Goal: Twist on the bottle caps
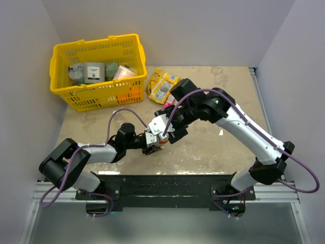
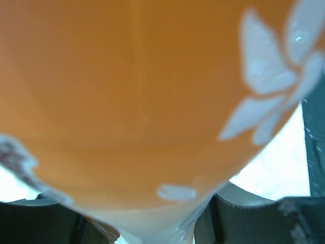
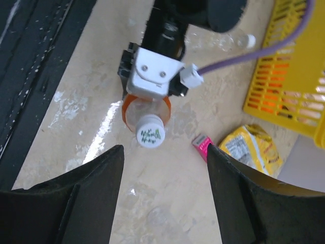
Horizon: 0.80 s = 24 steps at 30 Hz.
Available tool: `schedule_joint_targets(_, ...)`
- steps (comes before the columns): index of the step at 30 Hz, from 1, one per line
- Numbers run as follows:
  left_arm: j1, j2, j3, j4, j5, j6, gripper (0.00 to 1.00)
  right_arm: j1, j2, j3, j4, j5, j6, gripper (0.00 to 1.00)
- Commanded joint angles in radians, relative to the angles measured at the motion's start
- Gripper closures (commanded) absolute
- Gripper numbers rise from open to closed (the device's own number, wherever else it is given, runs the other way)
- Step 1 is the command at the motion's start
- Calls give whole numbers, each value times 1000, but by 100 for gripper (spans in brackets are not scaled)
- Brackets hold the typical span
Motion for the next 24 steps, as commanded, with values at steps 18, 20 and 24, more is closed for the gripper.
schedule_joint_targets(18,10,-45,85,-62,78,111,100,59,48,-89,-161,-10,-263,46)
schedule_joint_targets(20,11,-42,85,-54,83,111,100,59,45,-106,-153,8,-263,48)
schedule_joint_targets(24,11,-39,85,-48,84,112,100,59,35,-135,-130,26,-262,49)
